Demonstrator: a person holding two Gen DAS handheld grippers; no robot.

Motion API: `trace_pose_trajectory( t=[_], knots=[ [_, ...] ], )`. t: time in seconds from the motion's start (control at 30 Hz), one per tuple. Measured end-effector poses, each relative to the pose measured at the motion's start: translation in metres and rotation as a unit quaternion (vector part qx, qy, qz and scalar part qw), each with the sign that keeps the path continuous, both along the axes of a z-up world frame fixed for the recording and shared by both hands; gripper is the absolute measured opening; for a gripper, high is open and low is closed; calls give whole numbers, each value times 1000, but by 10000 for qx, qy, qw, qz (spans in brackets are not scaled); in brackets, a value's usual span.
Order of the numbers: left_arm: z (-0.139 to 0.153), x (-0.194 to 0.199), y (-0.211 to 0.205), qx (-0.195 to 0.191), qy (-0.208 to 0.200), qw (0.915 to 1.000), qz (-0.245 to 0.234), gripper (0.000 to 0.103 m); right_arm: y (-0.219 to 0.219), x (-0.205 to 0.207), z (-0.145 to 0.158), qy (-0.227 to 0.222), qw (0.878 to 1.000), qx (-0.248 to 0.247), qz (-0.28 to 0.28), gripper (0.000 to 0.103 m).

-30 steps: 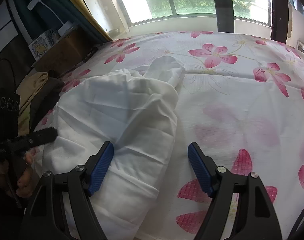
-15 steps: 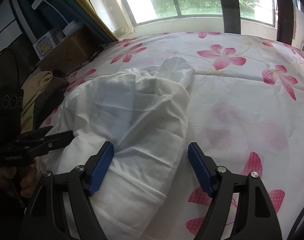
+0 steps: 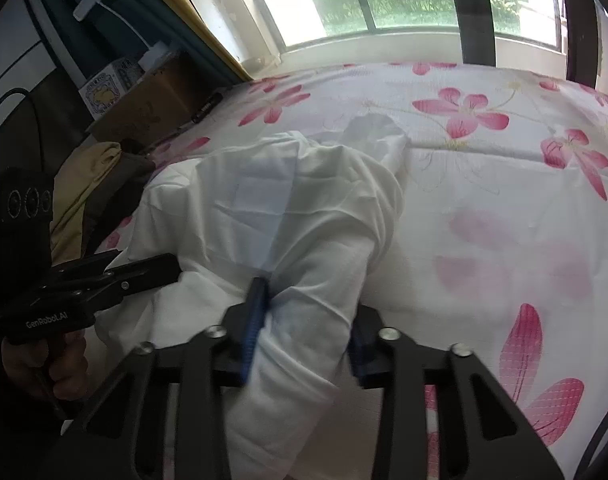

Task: Fold large clothes

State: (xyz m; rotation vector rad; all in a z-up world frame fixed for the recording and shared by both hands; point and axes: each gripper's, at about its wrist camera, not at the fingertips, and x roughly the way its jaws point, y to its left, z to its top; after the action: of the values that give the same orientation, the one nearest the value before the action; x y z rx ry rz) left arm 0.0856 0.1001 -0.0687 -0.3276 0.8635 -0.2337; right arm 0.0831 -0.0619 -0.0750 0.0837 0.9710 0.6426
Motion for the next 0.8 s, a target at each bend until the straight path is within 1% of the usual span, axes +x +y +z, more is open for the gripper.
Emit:
trace_pose_trajectory(
  t=[0.07,0.23,0.3,0.37,0.63,0.8],
  knots=[
    [5,-2,0,-63,-69,10000,13,31,0,-2,5,-98,9999,-11,72,25],
    [16,-8,-3,-36,-204,9998,16,29,-1,-10,21,-419,9990,-3,139,21],
    [21,-11,-1,-70,-267,9996,26,27,-1,-13,30,-577,9982,-9,140,20],
    [26,-13,-2,-49,-332,9994,40,22,-2,-16,37,-696,9975,-29,130,20],
    [38,-21,-9,-33,-528,9986,-35,21,-7,-26,56,-997,9950,-13,65,19],
    [51,-26,-11,12,-712,9974,-58,21,-9,-33,70,-1182,9930,20,56,19]
  ],
)
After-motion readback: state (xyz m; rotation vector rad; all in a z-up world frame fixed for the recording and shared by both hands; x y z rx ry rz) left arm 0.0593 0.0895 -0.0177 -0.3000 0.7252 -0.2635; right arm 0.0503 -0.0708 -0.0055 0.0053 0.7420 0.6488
